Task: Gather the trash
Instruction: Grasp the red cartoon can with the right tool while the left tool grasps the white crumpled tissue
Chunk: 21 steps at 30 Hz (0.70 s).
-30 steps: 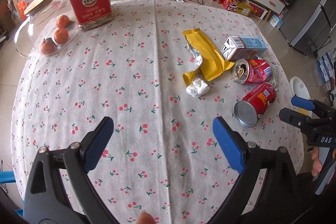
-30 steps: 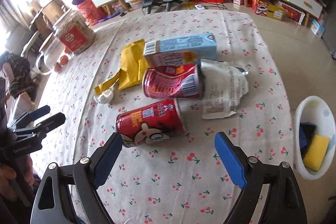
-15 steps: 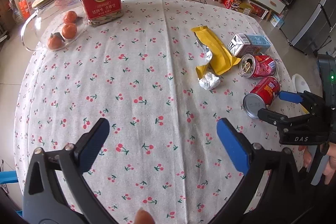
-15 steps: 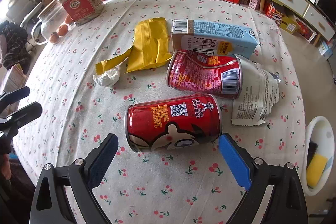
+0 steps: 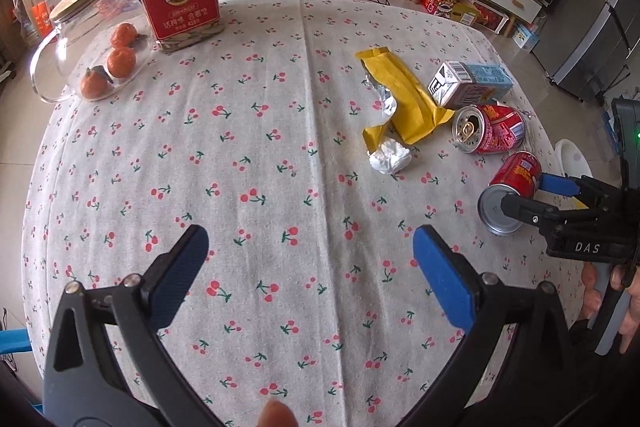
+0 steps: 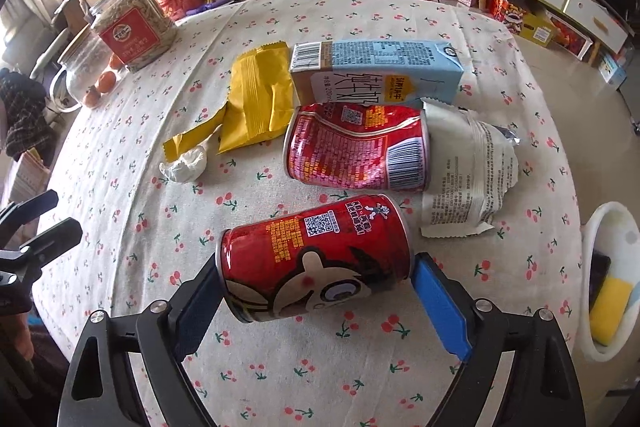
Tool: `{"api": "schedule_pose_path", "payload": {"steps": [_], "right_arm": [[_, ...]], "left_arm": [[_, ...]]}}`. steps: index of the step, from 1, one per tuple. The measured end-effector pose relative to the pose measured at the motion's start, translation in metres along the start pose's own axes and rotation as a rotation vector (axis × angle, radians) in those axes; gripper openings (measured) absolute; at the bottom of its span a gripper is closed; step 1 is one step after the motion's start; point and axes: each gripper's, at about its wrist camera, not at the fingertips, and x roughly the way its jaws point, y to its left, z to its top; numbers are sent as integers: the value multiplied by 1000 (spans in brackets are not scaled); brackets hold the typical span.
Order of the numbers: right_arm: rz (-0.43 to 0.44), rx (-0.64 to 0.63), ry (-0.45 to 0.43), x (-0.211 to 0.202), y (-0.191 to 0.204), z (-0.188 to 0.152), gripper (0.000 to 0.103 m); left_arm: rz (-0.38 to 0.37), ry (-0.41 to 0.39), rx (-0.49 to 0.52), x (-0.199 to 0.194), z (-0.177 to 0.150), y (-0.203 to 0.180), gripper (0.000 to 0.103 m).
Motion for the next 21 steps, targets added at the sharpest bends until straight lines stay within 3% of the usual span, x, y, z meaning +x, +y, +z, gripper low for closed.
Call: {"api": "schedule_pose_path", "payload": {"steps": [8,14,18,21], "right_arm": [[-21,67,-44,-27,-30,-7,92],[-35,112,-54,-36,-52,-13,92],[-43,133,-49,-39,-66,-19,92],[-51,148,-48,-41,-76,-24,92]], "left_arm": [[-50,-47,30,16,8,-29,101],[-140,-69,25,37,15,-47,77],[-153,-77,6,50,20,-48,62],[-152,-81,-19,58,22,-46,57]]}}
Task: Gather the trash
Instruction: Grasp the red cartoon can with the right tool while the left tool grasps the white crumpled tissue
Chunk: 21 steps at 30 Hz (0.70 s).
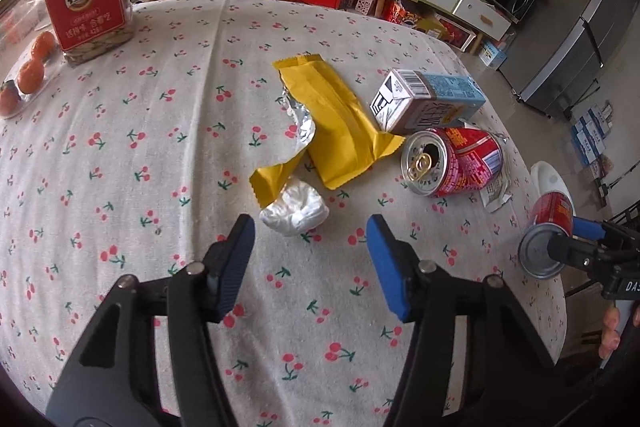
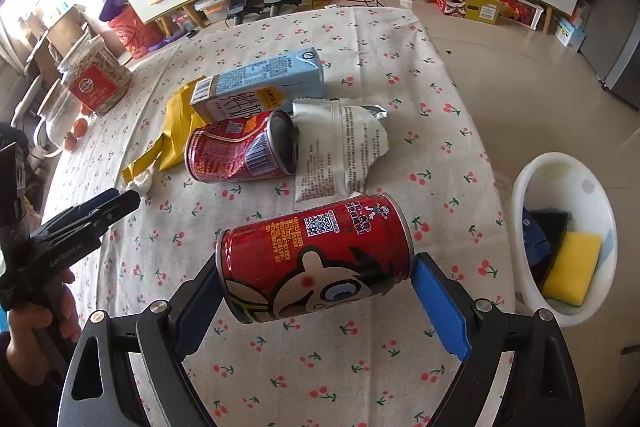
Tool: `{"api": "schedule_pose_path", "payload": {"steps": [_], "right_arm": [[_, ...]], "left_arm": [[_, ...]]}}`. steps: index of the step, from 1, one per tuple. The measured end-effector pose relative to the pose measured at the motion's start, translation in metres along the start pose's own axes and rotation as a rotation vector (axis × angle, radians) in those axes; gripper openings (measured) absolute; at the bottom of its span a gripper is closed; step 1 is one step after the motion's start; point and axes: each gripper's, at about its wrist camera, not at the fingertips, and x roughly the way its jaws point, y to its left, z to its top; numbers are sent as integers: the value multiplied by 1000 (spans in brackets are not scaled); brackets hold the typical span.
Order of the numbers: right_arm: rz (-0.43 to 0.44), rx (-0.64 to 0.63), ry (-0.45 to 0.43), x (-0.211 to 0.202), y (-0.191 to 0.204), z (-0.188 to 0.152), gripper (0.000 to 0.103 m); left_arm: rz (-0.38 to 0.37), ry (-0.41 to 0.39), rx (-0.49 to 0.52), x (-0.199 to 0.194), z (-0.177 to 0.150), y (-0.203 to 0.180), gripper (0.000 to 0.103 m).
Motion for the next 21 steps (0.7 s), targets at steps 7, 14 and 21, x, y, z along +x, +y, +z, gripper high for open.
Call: {"api": "schedule_pose_path", "payload": {"steps": [7,14,21], "right_arm": [[-5,31,-3,-5,-18,-4,92],[-14,52,-9,-11,-32,-10,92],[-23,86,-30,-22,-51,-14,92]], "left_arm": [[29,13,-31,11,-2,2,34],[30,12,-13,6,-5,-2,25],[-24,21,23,-8,-12,-17,24]]}}
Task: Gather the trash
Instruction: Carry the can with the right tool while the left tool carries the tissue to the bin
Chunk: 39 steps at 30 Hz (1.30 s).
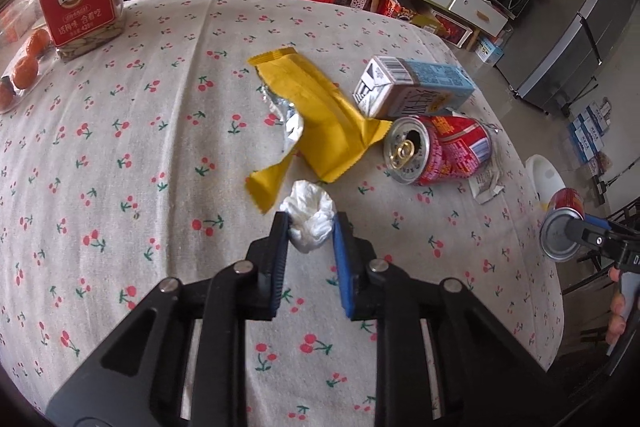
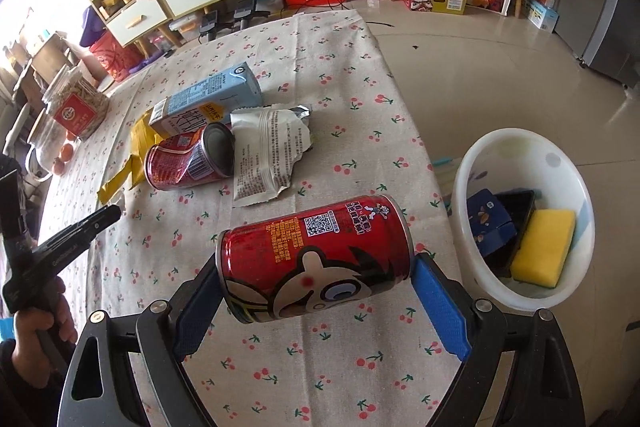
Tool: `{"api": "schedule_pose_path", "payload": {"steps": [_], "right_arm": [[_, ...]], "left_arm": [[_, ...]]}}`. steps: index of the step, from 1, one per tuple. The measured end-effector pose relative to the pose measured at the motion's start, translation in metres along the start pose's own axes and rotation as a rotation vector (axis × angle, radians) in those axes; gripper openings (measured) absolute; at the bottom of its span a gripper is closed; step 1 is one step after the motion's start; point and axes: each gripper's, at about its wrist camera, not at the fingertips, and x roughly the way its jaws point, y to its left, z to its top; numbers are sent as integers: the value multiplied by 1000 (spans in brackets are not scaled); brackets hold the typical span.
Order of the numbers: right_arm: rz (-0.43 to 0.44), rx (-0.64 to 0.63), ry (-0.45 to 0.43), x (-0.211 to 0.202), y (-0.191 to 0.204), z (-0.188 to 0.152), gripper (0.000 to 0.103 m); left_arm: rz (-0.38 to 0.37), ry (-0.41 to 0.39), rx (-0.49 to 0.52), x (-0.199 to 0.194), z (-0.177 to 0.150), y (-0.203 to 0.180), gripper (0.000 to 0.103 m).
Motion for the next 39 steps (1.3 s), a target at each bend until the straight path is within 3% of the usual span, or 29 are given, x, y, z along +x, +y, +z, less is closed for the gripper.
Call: {"api": "schedule_pose_path", "payload": {"steps": [8,15,30,39], "right_arm": [[-2,55,-32,-16,-35,-3,92],[-38,161,-66,-33,-93,-9,92],[-111,373,-96,-55,-214,-44,92],[-112,437,-98,-57,-250,-52,92]], "left_arm": [[-49,13,87,-16,-13,-38,24],[-104,17,201,-14,-13,-92,24],[-248,46,399,26,-6,-244,24],[-252,57,480,65,-2,-310,24]]}}
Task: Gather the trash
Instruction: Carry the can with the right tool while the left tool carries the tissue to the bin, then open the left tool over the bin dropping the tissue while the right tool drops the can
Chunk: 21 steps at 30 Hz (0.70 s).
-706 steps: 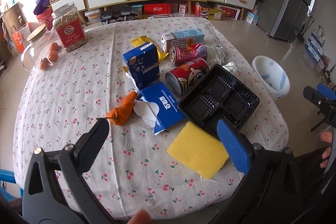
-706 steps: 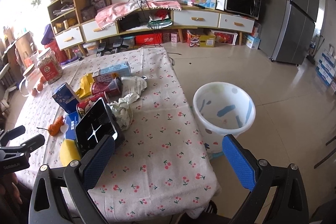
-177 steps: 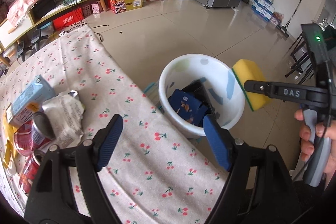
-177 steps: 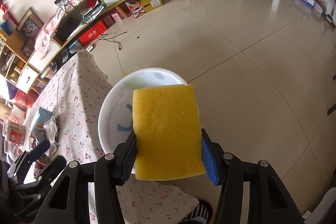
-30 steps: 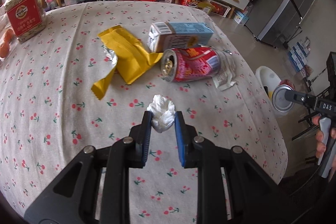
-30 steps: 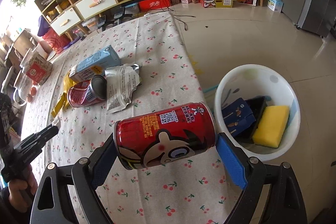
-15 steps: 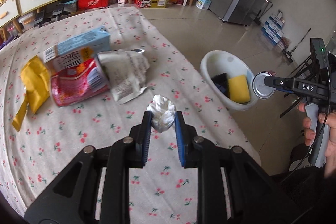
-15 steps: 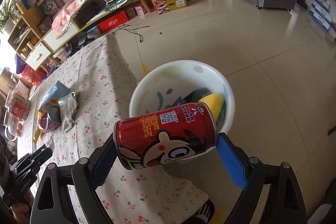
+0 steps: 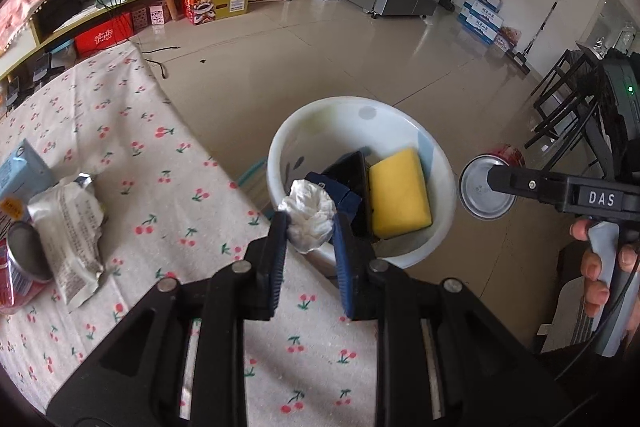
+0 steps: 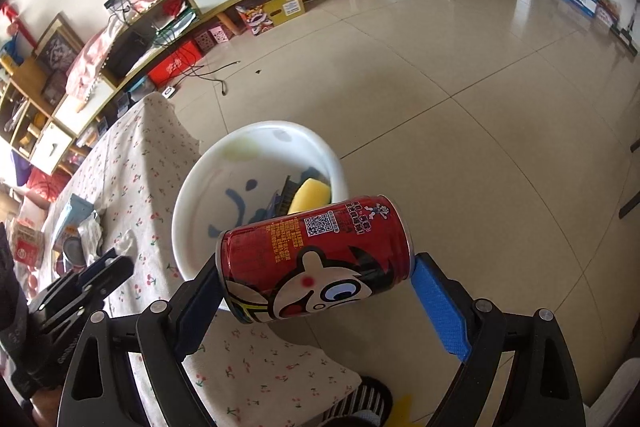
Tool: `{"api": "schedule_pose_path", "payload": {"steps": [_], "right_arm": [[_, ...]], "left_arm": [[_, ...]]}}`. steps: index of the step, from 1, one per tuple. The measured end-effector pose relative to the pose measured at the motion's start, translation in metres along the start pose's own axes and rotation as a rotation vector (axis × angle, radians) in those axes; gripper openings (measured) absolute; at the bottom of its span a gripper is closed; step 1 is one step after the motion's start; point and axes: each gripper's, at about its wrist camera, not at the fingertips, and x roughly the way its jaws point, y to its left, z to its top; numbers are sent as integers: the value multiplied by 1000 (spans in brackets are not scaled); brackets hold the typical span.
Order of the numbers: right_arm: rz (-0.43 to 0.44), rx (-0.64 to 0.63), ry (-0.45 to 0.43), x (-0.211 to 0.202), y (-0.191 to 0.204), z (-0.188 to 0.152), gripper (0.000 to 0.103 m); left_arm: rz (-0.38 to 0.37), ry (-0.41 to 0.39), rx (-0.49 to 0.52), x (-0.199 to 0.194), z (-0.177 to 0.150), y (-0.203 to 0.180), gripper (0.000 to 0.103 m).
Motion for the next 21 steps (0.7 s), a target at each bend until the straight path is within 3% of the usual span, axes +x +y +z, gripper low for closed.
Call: {"api": "schedule_pose_path", "payload": {"steps": [7,12,16,21], "right_arm": [[-2,22,-3,1,-8,3,92],[-7,32,1,3,-10,4,92],[-10,39,6,5,-9,6,92],[-7,38,16,10,2,11,92]], "left_arm": [[19,-3,31,15,8,-9,28],[41,-16,4,13,8,-5,67],[52,-22,-29,3,6,6,68],[87,-31,-81,-17,-5,30,78]]}}
